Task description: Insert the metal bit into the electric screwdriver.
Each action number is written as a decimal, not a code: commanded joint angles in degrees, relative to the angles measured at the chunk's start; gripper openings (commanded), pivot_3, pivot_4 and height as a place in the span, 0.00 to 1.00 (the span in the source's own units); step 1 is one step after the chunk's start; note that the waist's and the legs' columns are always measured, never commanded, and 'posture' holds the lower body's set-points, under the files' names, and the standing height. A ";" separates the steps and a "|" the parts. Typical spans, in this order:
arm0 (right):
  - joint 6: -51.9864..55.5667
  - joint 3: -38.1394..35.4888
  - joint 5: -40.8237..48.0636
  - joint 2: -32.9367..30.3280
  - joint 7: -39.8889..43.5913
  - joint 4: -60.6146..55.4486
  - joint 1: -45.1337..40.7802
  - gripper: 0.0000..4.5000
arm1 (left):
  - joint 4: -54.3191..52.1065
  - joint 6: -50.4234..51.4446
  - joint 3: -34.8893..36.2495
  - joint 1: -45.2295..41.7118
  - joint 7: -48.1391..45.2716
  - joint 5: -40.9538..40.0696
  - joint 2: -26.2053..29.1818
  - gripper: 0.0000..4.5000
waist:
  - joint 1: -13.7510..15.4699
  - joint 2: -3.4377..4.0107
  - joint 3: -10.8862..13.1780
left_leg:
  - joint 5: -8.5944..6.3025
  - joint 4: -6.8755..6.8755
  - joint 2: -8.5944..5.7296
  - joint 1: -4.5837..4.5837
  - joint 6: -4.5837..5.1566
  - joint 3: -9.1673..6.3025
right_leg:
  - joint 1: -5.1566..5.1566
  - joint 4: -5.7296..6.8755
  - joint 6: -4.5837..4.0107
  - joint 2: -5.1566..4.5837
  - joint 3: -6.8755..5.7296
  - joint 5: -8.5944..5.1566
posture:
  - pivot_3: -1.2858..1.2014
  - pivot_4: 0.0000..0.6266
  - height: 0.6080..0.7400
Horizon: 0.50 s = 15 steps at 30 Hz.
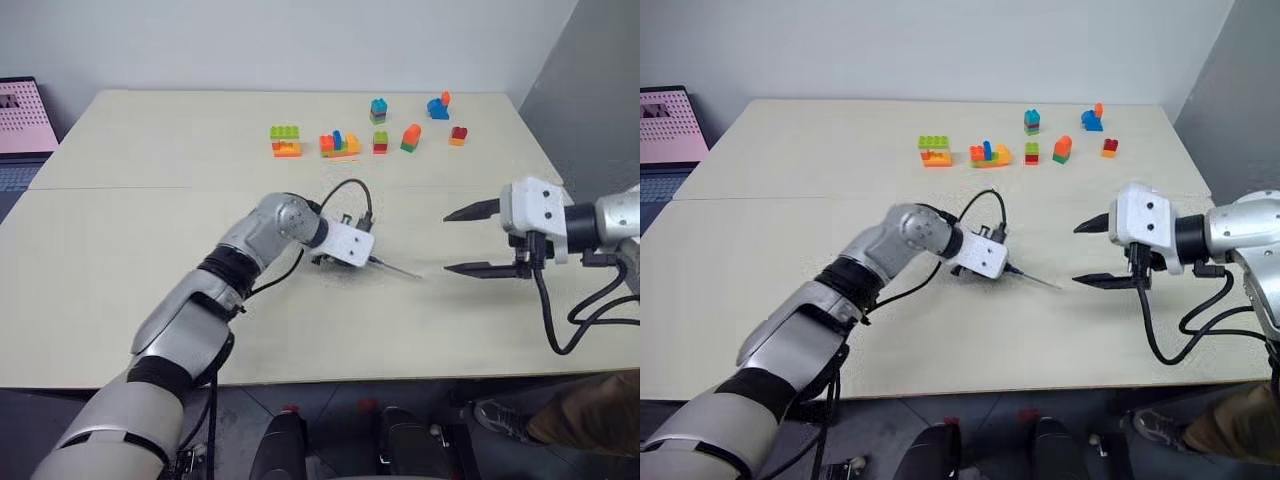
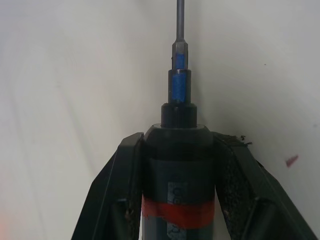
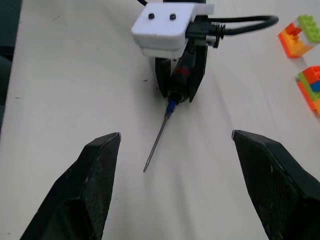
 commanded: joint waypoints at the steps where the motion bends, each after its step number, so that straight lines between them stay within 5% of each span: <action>1: 0.35 -2.68 0.18 -1.70 -0.89 -2.17 0.58 0.83 | 2.46 -3.26 -0.68 -0.13 -0.11 1.45 -1.47 0.36 | 0.02 0.02 -0.01 | 0.00 0.00 0.00 0.01 0.00 0.01 | 0.00 0.01 0.00 -0.01 0.00 0.00 | 0.52 0.24 1.00; 15: 0.51 -2.12 0.55 -1.33 -2.22 -0.62 -0.21 0.83 | -10.06 10.54 11.75 1.92 -7.84 -9.89 1.37 0.99 | -0.19 0.01 0.01 | 0.01 0.04 0.00 0.04 -0.01 -0.01 | 0.06 0.05 0.04 -0.02 -0.03 0.04 | 0.52 0.24 1.00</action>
